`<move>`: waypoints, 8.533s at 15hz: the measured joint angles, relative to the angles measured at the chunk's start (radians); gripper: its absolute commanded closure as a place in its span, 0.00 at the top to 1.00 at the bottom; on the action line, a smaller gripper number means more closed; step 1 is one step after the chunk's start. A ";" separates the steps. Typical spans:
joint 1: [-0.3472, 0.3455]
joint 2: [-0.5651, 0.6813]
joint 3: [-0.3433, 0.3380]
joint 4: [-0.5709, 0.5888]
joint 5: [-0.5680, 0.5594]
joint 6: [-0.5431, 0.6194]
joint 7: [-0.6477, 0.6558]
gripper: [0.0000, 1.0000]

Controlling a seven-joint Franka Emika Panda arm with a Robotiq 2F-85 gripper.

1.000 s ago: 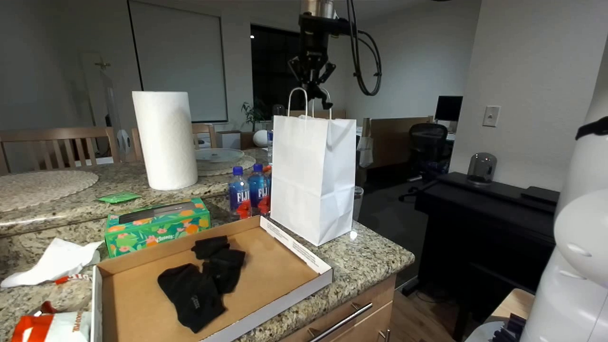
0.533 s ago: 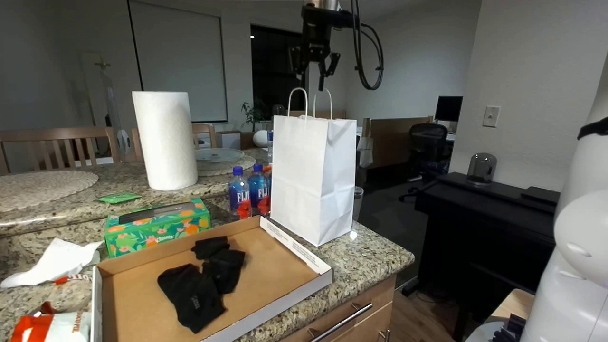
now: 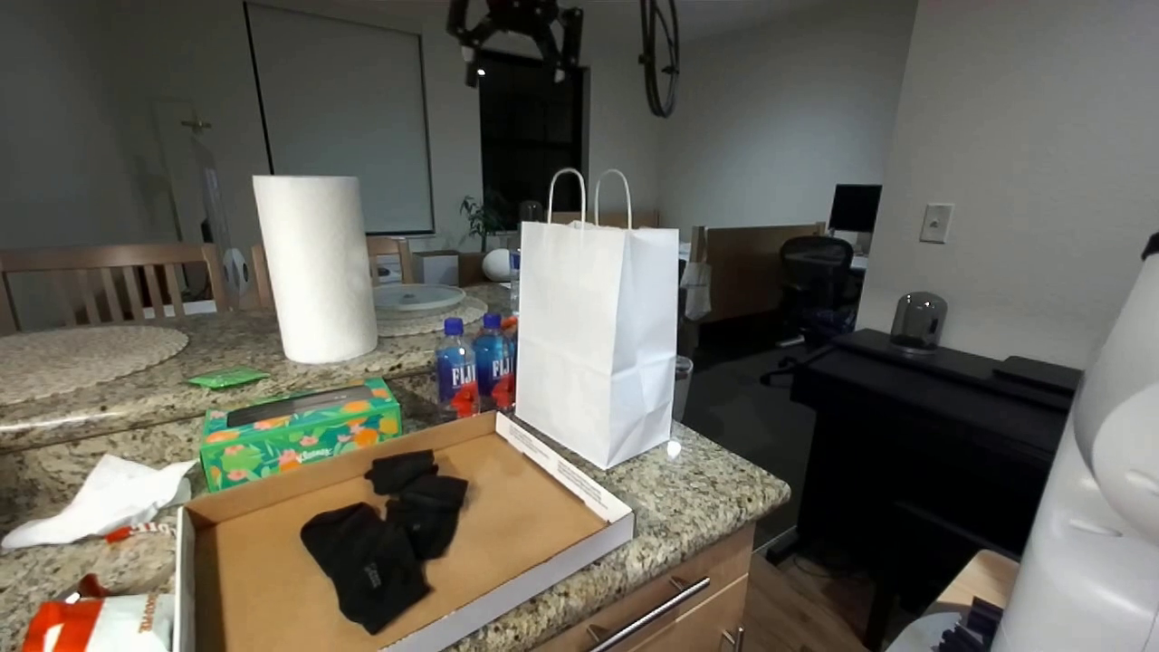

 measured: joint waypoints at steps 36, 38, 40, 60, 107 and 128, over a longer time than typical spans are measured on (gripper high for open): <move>0.221 0.510 0.029 -0.528 -0.036 0.760 0.016 0.09; 0.229 0.507 0.019 -0.529 -0.042 0.759 0.023 0.06; 0.233 0.504 0.014 -0.532 -0.045 0.759 0.031 0.09; 0.139 -0.213 0.096 -0.502 -0.199 0.257 0.095 0.09; -0.069 -0.195 0.017 -0.295 -0.131 0.174 0.230 1.00; 0.220 0.369 0.189 -0.581 -0.031 0.849 0.092 1.00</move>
